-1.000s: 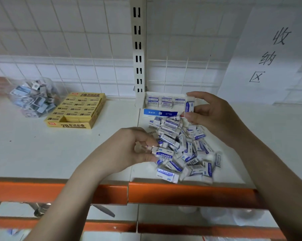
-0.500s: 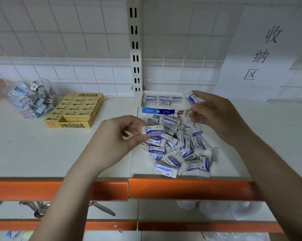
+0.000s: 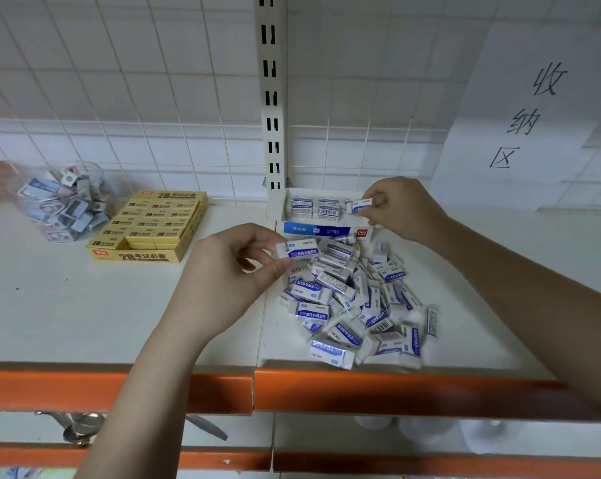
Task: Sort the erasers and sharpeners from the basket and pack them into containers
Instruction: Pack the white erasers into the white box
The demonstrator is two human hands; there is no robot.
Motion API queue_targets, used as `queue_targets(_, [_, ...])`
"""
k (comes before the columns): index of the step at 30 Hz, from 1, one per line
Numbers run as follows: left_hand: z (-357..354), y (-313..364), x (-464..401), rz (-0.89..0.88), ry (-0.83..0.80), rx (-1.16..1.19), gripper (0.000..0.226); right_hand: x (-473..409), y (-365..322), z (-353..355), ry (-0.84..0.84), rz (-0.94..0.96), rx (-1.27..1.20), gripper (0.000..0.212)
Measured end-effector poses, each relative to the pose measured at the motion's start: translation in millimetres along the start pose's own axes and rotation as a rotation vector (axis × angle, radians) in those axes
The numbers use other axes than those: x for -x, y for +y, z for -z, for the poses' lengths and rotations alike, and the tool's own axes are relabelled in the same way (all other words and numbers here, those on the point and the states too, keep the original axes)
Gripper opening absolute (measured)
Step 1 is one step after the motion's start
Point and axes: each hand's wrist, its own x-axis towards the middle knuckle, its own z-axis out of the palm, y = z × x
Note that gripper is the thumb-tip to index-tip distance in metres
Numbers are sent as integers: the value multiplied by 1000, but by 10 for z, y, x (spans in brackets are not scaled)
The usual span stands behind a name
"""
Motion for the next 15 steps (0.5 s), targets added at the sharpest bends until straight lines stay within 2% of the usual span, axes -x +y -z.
queue_targets(5, [28, -51, 4, 17, 17, 9, 18, -296, -2, -36, -112, 73, 307, 29])
queue_targets(12, [59, -106, -20, 46, 54, 32, 19, -375, 130, -125, -109, 83, 246, 27])
queue_targets(15, [66, -119, -42, 57, 65, 38, 20, -400, 146, -123, -144, 154, 376, 24])
